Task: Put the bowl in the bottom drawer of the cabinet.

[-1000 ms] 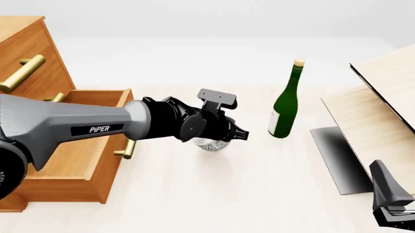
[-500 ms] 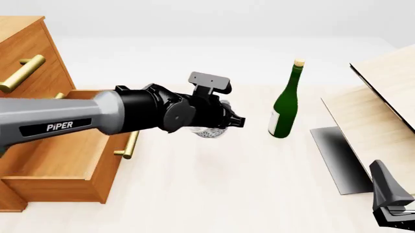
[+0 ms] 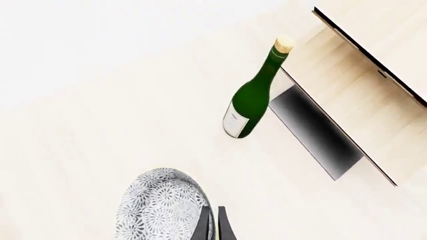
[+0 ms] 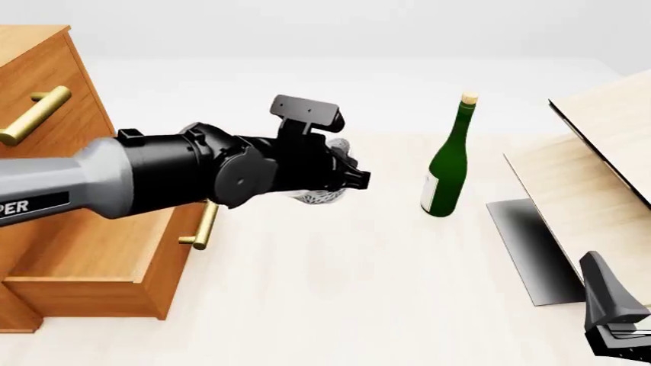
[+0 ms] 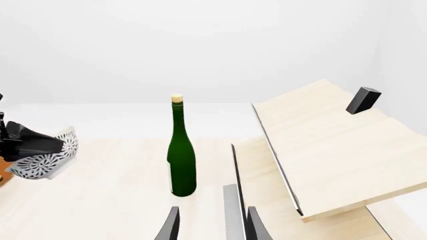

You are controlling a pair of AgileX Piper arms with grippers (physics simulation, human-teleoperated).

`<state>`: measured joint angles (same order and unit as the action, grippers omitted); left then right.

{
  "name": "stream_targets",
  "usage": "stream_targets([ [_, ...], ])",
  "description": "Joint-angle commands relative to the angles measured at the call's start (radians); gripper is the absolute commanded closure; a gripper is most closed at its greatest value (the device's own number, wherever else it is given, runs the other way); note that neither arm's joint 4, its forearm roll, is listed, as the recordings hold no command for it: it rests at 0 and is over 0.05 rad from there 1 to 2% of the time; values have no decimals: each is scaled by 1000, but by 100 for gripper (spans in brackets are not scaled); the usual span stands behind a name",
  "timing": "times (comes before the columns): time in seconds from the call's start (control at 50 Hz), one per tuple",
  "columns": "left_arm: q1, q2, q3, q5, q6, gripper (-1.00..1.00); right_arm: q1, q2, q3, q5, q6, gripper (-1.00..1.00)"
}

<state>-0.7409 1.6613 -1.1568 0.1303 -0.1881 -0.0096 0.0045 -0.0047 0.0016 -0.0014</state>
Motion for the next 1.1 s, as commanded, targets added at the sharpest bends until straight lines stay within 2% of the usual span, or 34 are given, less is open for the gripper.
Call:
stream_targets([
  [0.02,15,-75,55,-20,10,100,0,0,0,0,0,-100],
  [0.28,53,-151,128,-56,2,100,0,0,0,0,0,-100],
  [1.1,200,-306,216,-18,60,100,0,0,0,0,0,-100],
])
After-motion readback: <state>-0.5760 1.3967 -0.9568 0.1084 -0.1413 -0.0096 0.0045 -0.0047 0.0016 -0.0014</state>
